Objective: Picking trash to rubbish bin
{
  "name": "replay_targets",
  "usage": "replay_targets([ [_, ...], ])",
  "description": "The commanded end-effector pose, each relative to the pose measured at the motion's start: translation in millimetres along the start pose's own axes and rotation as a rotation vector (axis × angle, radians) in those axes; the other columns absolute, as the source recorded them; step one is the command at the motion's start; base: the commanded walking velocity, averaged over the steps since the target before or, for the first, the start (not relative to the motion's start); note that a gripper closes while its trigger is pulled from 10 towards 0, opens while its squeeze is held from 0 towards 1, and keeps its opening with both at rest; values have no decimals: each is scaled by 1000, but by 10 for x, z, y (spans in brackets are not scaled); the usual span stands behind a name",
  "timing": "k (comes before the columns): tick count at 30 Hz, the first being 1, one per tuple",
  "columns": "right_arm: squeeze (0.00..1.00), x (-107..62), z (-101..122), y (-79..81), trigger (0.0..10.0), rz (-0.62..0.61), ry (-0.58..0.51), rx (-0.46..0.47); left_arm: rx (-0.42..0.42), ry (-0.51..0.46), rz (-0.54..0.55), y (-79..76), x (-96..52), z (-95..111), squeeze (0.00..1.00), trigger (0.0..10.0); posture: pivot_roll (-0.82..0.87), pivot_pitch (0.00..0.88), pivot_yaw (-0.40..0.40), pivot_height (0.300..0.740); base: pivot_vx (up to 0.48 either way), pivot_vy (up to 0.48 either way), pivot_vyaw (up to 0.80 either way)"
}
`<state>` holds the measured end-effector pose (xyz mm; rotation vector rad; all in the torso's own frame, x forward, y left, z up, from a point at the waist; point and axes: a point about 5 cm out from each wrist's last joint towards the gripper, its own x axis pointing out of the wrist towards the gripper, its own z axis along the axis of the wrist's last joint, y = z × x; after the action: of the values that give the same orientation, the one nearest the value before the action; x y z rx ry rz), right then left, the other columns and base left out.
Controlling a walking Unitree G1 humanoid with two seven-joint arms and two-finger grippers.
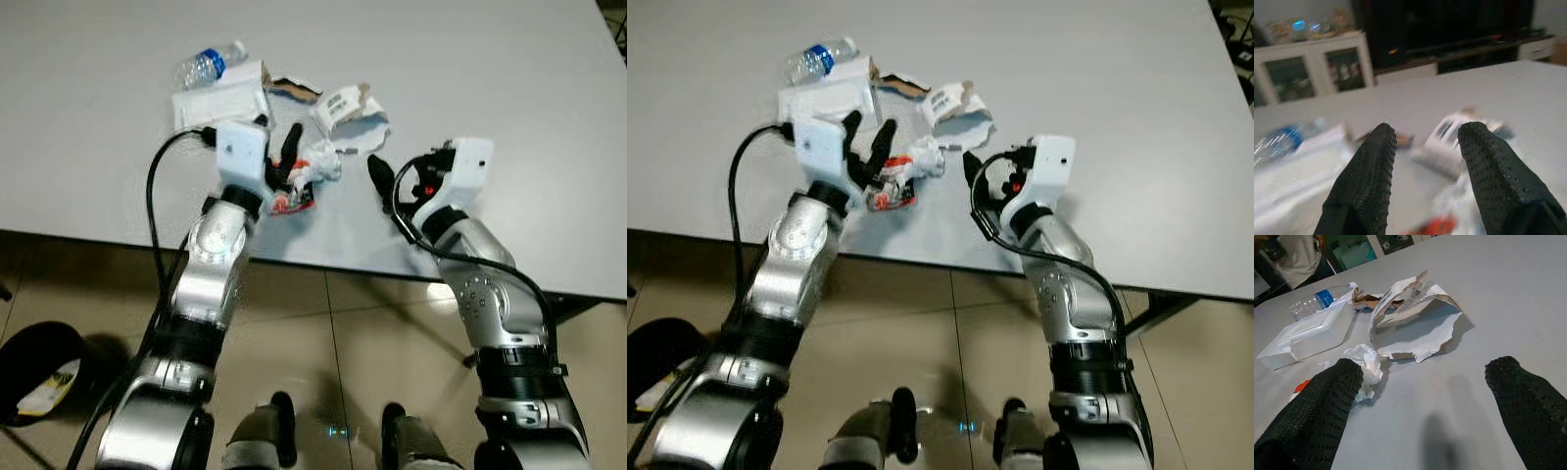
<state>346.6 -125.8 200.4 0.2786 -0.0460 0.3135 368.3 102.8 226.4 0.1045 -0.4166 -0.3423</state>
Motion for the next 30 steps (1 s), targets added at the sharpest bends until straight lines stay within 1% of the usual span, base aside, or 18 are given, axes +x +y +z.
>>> replay_targets([
  [1, 0, -4, 21, 15, 10000, 0, -2, 10, 19, 37, -32, 6, -4, -76, 0, 10000, 18, 263, 99, 740, 0, 0, 0],
  [2, 0, -13, 25, 2, 10000, -5, -5, 10, 39, 46, -68, -17, 49, -84, 0, 10000, 17, 261, 103, 740, 0, 0, 0],
  [3, 0, -13, 25, 2, 10000, -5, -5, 10, 39, 46, -68, -17, 49, -84, 0, 10000, 17, 261, 103, 740, 0, 0, 0],
  [5, 0, -23, 24, -6, 10000, -12, -7, 10, 69, 83, -127, -48, 118, -132, 0, 10000, 13, 262, 109, 740, 0, 0, 0],
  [7, 0, -27, 25, -5, 10000, -13, -9, 11, 82, 97, -143, -57, 149, -142, 0, 10000, 8, 262, 110, 740, 0, 0, 0],
  [8, 0, -39, 29, -2, 10000, -15, -11, 11, 131, 127, -181, -91, 234, -147, 0, 10000, 4, 266, 114, 740, 0, 0, 0],
  [9, 0, -39, 29, -2, 10000, -15, -11, 11, 131, 127, -181, -91, 234, -147, 0, 10000, 4, 266, 114, 740, 0, 0, 0],
  [10, 0, -54, 33, -1, 10000, -19, -15, 11, 180, 145, -189, -97, 312, -124, 0, 10000, -6, 271, 119, 740, 0, 0, 0],
  [11, 0, -54, 33, -1, 10000, -19, -15, 11, 180, 145, -189, -97, 312, -124, 0, 10000, -6, 271, 119, 740, 0, 0, 0],
  [13, 0, -81, 39, -3, 10000, -29, -22, 14, 214, 144, -157, -64, 380, -71, 0, 10000, -14, 277, 125, 740, 0, 0, 0],
  [16, 0, -114, 39, -5, 10000, -37, -26, 19, 262, 127, -142, -38, 442, 3, 0, 10000, -23, 286, 129, 740, 0, 0, 0],
  [18, 0, -126, 34, -7, 10000, -40, -26, 20, 272, 115, -141, -33, 467, 42, 0, 10000, -21, 289, 129, 740, 0, 0, 0],
  [19, 0, -152, 15, -16, 10000, -47, -21, 23, 306, 95, -146, -33, 527, 121, 0, 10000, -19, 296, 132, 740, 0, 0, 0],
  [20, 0, -161, 6, -19, 10000, -51, -18, 24, 319, 94, -148, -36, 556, 149, 0, 10000, -22, 300, 134, 740, 0, 0, 0],
  [22, 0, -178, -4, -18, 10000, -54, -16, 27, 332, 94, -152, -43, 584, 174, 0, 10000, -23, 304, 136, 740, 0, 0, 0],
  [24, 0, -187, -6, -12, 10000, -55, -15, 27, 333, 97, -152, -46, 594, 179, 0, 10000, -25, 307, 139, 740, 0, 0, 0],
  [27, 0, -229, -28, 11, 10000, -60, -11, 37, 321, 126, -153, -63, 633, 183, 0, 10000, -35, 317, 146, 740, 0, 0, 0],
  [30, 0, -248, -36, 18, 10000, -65, -9, 39, 328, 125, -157, -72, 654, 205, 0, 10000, -42, 324, 151, 740, 0, 0, 0],
])
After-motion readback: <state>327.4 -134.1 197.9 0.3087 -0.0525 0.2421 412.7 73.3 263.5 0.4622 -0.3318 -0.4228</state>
